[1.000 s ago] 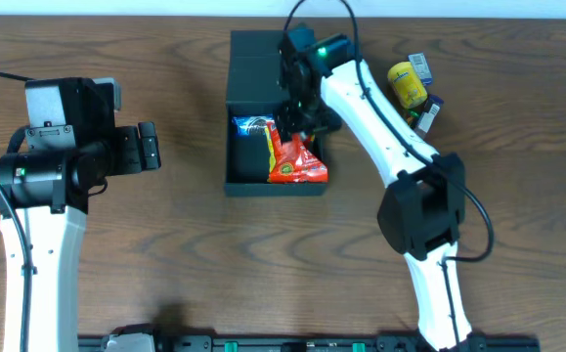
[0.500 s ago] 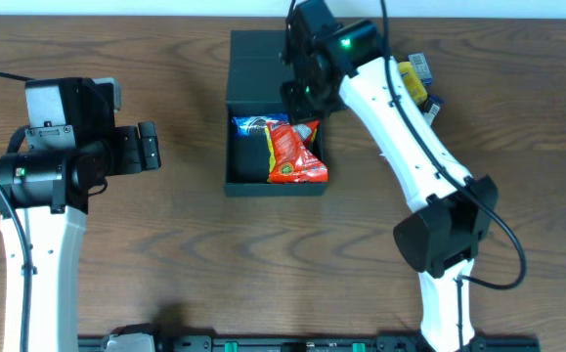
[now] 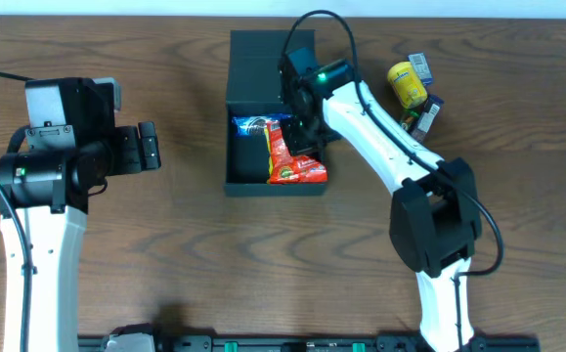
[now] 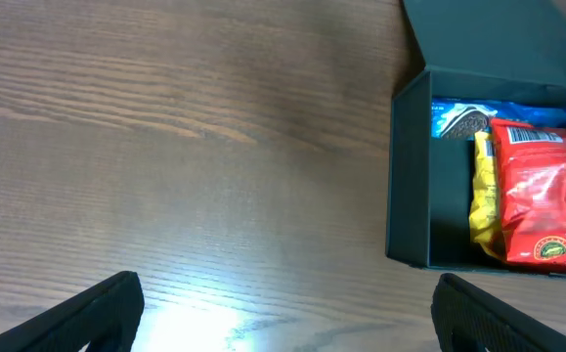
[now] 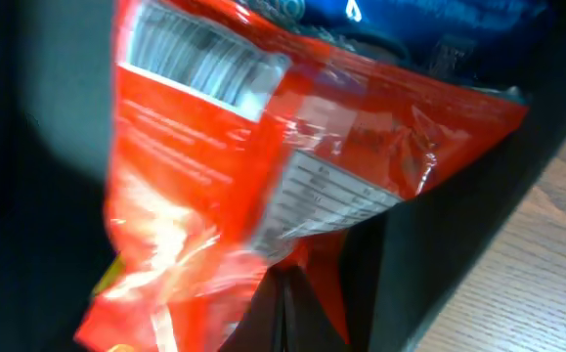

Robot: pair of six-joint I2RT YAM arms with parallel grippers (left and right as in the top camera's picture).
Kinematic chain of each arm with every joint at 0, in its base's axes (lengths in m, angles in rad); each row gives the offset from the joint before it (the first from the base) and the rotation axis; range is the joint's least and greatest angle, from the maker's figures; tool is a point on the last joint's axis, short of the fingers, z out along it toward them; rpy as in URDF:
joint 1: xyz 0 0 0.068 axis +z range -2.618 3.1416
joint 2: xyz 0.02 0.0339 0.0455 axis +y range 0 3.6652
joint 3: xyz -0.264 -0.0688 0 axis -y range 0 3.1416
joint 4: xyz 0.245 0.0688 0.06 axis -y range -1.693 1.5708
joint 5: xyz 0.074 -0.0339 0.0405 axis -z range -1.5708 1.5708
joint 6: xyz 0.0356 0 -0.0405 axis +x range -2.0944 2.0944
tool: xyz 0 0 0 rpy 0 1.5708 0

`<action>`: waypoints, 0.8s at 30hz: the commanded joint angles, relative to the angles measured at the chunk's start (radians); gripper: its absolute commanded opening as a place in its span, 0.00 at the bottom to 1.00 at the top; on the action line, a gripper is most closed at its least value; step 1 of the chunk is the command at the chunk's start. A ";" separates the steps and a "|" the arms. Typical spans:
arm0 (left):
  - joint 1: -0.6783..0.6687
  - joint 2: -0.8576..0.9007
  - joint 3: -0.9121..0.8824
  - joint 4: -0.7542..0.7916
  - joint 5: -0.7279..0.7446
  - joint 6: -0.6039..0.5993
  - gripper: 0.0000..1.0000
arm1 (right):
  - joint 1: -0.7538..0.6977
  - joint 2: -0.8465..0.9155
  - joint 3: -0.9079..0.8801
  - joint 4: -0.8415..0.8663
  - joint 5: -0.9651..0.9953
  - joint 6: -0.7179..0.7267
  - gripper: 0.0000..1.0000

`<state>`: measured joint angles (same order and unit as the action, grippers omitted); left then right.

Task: Pack container
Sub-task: 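Push the red bag down into the box with the right gripper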

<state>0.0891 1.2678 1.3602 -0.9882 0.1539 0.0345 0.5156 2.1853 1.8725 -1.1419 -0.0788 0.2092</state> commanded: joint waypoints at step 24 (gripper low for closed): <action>0.002 0.004 0.010 -0.002 0.000 0.014 0.95 | 0.010 -0.140 0.128 -0.158 0.052 0.073 0.02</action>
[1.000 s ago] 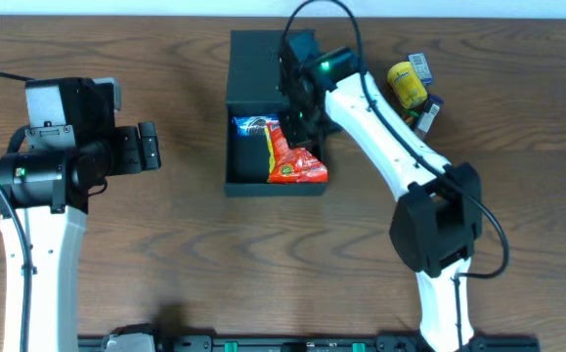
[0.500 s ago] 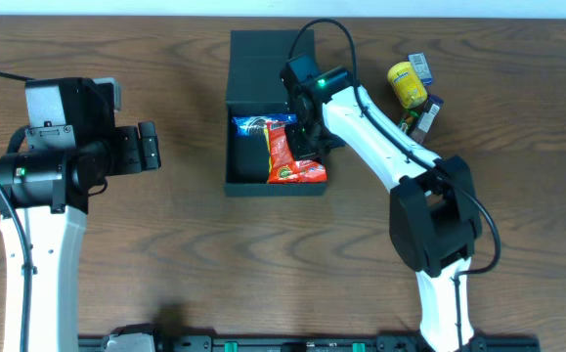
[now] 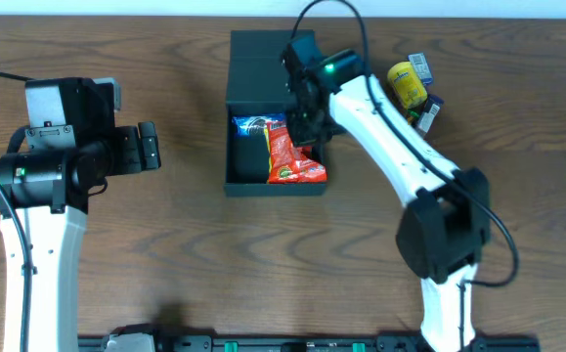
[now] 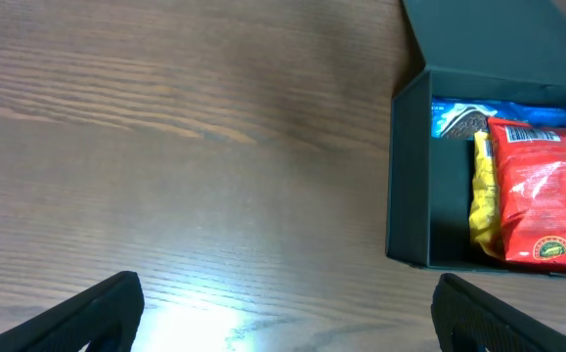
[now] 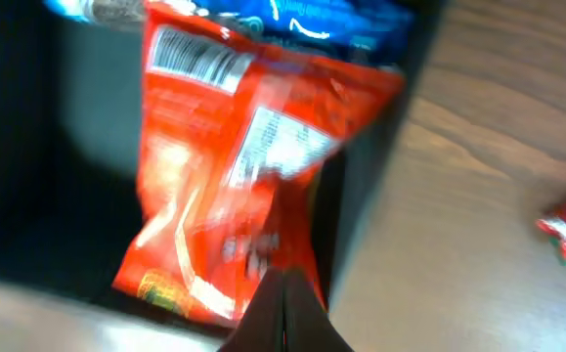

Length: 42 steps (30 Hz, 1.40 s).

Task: Pack container
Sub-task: 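Push the red bag down into the box with the right gripper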

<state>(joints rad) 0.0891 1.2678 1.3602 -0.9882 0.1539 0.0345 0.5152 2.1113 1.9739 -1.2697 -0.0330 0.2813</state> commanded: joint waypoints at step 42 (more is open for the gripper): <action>0.002 0.004 0.010 0.001 0.000 0.014 0.95 | 0.055 -0.063 -0.356 0.188 -0.034 -0.117 0.01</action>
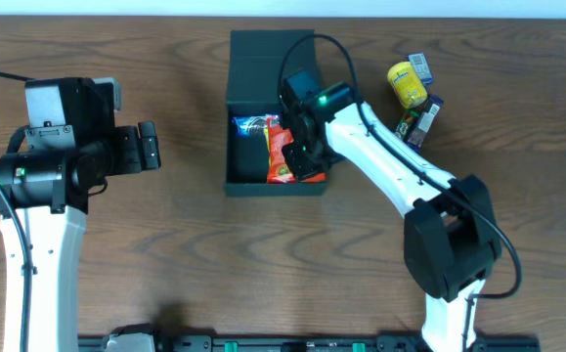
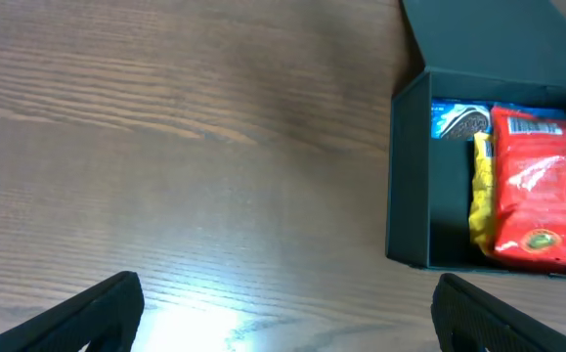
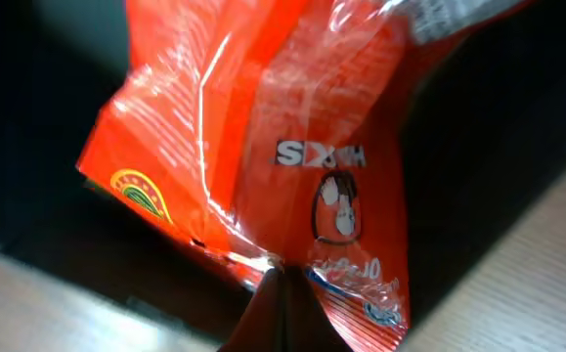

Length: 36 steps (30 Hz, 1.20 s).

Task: Pack container
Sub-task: 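Push the red bag down into the box with the right gripper, then withdraw the right gripper to the yellow Mentos tube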

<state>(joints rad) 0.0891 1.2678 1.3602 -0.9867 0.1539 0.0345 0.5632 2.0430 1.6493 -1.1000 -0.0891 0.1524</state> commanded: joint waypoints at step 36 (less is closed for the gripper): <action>0.002 0.004 0.010 -0.001 0.001 0.014 0.95 | -0.372 -0.087 0.153 0.147 0.225 -0.173 0.06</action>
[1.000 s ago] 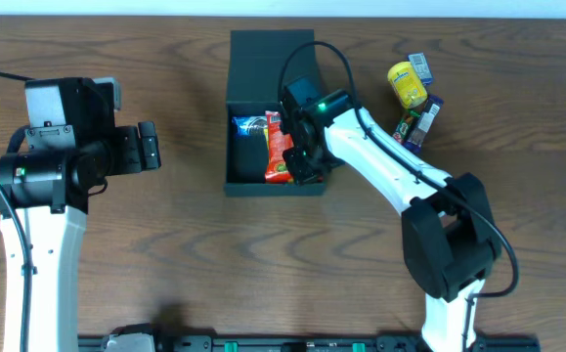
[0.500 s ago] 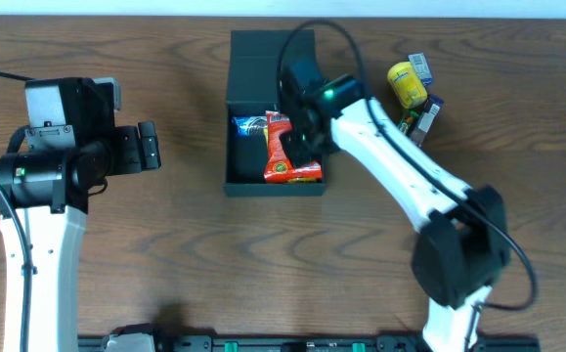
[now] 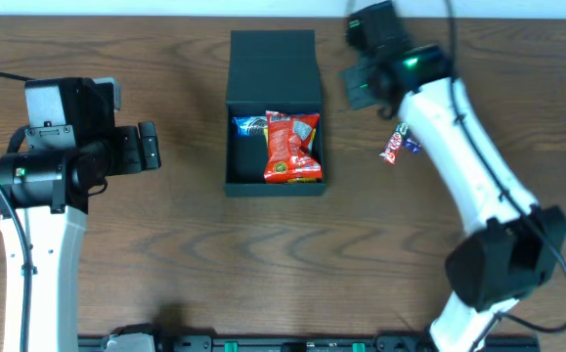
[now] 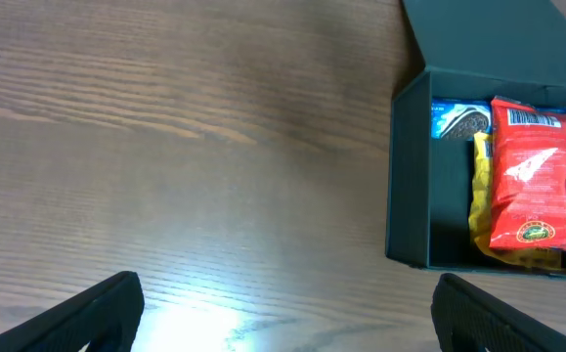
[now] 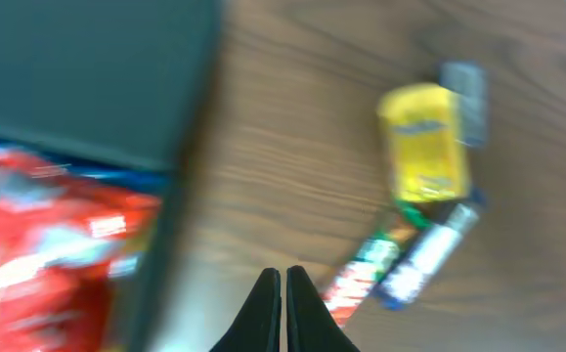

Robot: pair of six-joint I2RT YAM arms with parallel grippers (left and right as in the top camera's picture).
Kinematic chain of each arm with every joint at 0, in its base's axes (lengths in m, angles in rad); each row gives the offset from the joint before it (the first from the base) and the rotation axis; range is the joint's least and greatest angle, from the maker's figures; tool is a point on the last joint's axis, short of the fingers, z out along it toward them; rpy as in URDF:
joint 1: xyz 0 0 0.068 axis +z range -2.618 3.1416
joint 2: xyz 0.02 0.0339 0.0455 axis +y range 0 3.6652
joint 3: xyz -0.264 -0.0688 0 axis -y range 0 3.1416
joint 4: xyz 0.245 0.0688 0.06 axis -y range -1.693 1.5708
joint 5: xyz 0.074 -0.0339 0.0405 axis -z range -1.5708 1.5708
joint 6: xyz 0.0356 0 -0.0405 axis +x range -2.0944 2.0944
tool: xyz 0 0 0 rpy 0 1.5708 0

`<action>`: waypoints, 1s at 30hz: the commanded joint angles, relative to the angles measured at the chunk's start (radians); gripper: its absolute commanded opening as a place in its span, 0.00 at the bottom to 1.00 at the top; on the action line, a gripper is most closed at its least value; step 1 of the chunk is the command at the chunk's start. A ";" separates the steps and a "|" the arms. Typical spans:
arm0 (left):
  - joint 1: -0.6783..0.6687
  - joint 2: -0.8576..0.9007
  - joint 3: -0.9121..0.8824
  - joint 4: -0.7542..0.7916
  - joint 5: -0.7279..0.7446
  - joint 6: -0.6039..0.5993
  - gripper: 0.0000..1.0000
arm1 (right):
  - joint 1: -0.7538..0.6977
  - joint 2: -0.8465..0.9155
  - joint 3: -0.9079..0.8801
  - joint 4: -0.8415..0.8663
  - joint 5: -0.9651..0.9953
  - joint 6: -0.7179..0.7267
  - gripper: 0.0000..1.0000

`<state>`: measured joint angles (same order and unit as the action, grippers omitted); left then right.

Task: Pack container
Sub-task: 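Withdraw the right gripper to the yellow Mentos tube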

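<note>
The black box stands open at mid table, its lid folded back. Inside lie a red snack packet, a blue packet and a yellow one under the red. My right gripper is shut on nothing, over bare table just right of the box; in the overhead view the right gripper is beside the lid. Ahead of it lie a yellow packet and two snack bars. My left gripper stands open and empty, left of the box.
The loose snack bars lie on the wood right of the box, partly under my right arm. The left gripper hovers over bare table at the left. The table's far edge runs along the top.
My right gripper was down in the box against the red packet; now it is out of the box, to its right near the loose snacks. The red packet lies wholly inside.
The red packet first sat crooked at the box's right front corner with my shut right gripper at it. At the following moments the gripper stayed against the packet and it sat further in. Now the packet rests inside and the gripper is out. The left arm never moved.
</note>
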<state>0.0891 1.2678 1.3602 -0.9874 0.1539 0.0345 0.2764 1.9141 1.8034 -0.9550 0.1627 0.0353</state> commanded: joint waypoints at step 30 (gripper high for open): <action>0.002 0.004 0.010 0.005 0.000 0.015 0.95 | -0.238 0.617 0.623 -0.106 -0.064 -0.295 0.84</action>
<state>0.0891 1.2678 1.3602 -0.9810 0.1543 0.0345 0.0532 2.4809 2.4100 -1.0576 0.1184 -0.2405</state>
